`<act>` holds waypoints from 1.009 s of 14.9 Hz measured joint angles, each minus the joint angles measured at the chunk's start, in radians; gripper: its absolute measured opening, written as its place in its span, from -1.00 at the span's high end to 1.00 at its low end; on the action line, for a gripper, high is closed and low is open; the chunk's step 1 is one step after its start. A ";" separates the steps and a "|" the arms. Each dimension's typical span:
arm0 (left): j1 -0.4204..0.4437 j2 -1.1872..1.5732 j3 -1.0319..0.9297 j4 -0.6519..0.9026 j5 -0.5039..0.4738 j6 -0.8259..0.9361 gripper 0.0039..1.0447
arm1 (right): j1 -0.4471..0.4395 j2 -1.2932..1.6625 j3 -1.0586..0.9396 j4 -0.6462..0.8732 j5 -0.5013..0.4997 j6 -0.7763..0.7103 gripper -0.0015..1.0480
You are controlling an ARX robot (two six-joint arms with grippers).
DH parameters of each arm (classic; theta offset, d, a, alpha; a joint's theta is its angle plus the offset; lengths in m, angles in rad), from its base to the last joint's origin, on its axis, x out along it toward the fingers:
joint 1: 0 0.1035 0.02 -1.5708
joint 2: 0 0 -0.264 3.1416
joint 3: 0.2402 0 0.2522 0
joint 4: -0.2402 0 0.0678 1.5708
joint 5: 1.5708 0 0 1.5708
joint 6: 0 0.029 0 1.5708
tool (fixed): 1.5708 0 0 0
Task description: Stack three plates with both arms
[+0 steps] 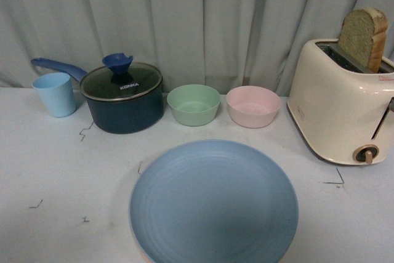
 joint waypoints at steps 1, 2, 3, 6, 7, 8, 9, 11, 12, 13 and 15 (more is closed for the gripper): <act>0.000 0.000 0.000 0.000 0.000 0.000 -0.88 | 0.000 -0.004 0.000 -0.005 0.000 0.000 0.96; 0.000 0.000 0.000 0.000 0.000 0.000 -0.88 | 0.000 -0.079 0.001 -0.132 -0.002 0.000 0.96; 0.000 0.000 0.000 -0.001 0.000 0.000 -0.88 | 0.000 -0.169 0.001 -0.162 -0.003 -0.001 0.96; 0.000 0.000 0.000 0.000 0.000 0.000 -0.88 | 0.000 -0.167 0.001 -0.177 -0.003 -0.001 0.96; 0.000 0.000 0.000 0.000 0.000 0.000 -0.88 | 0.000 -0.167 0.001 -0.177 -0.003 -0.001 0.96; 0.000 0.000 0.000 0.000 0.000 0.000 -0.88 | 0.000 -0.167 0.001 -0.177 -0.003 -0.002 0.82; 0.000 0.000 0.000 0.000 0.000 0.000 -0.88 | 0.000 -0.167 0.001 -0.177 -0.003 -0.002 0.58; 0.000 0.000 0.000 0.000 0.000 0.000 -0.88 | 0.000 -0.167 0.001 -0.177 -0.003 -0.002 0.14; 0.000 0.000 0.000 0.000 0.000 0.000 -0.88 | 0.000 -0.167 0.001 -0.177 -0.003 -0.002 -0.14; 0.000 0.000 0.000 0.000 0.000 0.000 -0.88 | 0.000 -0.167 0.001 -0.177 -0.003 -0.002 -0.35; 0.000 0.000 0.000 0.000 0.000 0.000 -0.88 | 0.000 -0.167 0.001 -0.177 -0.003 -0.002 -0.84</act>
